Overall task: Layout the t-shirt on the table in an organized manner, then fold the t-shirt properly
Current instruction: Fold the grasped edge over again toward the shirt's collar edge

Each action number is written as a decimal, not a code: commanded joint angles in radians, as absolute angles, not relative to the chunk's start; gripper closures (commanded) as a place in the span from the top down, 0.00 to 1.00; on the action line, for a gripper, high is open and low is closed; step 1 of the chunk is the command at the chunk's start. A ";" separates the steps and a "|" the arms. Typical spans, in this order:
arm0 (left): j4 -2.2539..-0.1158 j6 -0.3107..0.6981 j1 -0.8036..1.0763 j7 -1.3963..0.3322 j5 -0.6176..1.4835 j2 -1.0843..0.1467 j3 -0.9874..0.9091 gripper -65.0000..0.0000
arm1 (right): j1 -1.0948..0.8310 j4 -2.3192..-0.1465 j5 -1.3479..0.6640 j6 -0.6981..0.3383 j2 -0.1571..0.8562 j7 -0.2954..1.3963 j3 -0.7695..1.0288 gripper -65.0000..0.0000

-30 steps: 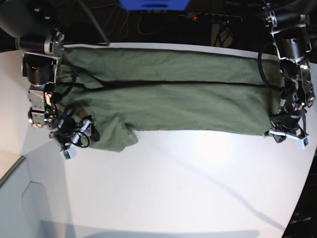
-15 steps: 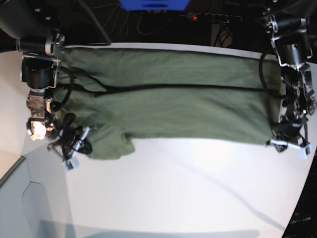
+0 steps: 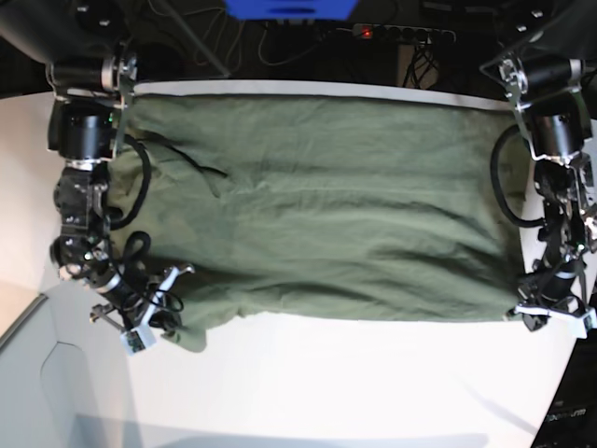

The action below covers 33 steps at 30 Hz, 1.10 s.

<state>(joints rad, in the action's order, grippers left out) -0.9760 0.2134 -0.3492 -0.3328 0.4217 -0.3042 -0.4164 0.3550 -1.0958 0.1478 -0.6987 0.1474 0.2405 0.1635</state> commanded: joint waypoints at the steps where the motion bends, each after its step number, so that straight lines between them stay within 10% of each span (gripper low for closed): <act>1: -0.997 0.220 -0.375 -0.306 0.429 -0.320 -0.418 0.00 | 0.364 -1.139 0.131 -0.698 0.156 0.214 0.168 0.00; 33: -1.419 0.222 0.188 -0.302 0.776 -0.305 -0.539 0.00 | -0.329 -1.830 0.128 -0.698 0.050 0.213 0.384 0.00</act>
<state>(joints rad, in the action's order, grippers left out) -1.3956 0.2100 0.1989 -0.3256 0.7639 -0.2844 -0.5339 -0.3309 -1.8099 0.1436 -0.6956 0.0410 0.2363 0.3775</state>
